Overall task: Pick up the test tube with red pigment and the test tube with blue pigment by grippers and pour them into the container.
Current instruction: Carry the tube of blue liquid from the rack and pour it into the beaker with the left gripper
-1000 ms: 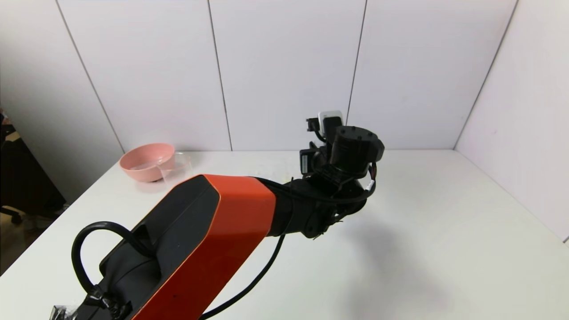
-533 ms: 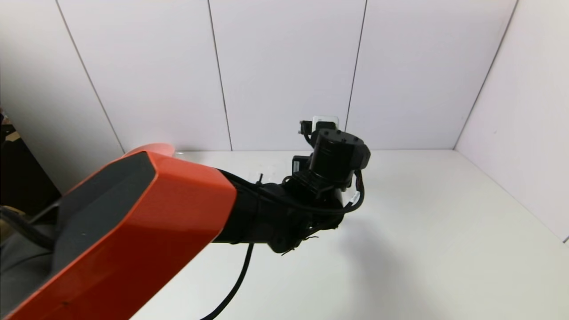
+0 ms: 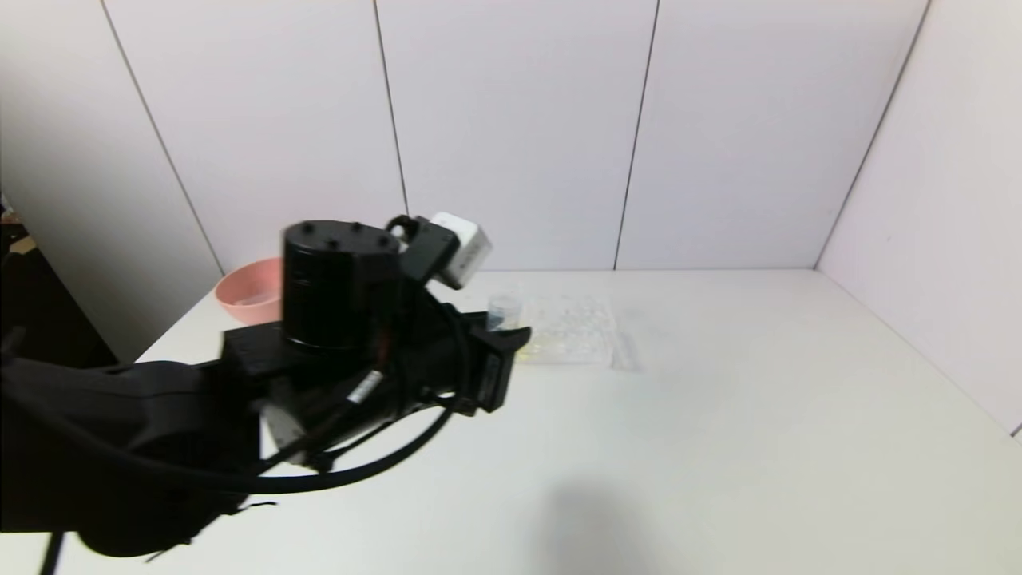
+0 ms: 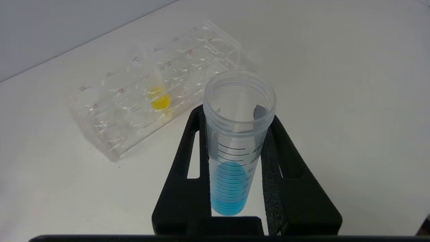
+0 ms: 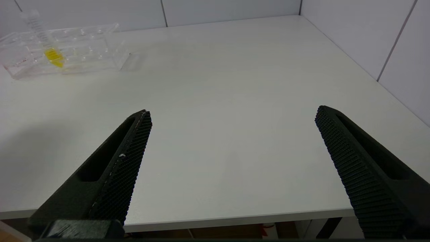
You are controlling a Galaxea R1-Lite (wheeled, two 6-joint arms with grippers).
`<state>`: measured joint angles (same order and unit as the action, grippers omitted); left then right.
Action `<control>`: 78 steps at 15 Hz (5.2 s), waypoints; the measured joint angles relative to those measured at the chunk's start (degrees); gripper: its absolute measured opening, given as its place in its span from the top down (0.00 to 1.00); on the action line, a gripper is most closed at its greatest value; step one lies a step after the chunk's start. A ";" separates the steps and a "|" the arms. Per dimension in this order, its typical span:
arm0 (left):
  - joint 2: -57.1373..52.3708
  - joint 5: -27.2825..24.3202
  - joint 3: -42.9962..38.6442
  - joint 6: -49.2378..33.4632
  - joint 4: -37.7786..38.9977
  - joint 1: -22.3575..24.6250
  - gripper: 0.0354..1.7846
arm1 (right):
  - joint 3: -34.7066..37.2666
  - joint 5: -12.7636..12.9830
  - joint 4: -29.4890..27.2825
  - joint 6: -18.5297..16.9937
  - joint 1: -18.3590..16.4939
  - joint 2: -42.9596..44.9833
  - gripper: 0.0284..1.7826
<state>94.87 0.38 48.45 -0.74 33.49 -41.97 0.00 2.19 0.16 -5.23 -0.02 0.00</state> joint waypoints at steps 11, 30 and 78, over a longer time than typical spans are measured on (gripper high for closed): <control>-21.03 -58.67 -13.82 15.57 -10.67 55.55 0.77 | 0.00 0.00 0.00 0.00 0.02 0.00 0.00; 13.48 -64.18 26.97 25.41 -27.48 65.62 0.77 | 0.00 0.00 0.00 -0.02 0.02 0.00 0.00; 28.87 0.28 67.49 65.35 -72.38 41.53 0.77 | 0.00 0.00 0.00 -0.02 0.00 0.00 0.00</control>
<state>123.73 0.66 115.93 64.61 -38.89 -0.44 0.00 2.19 0.16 -5.25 -0.02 0.00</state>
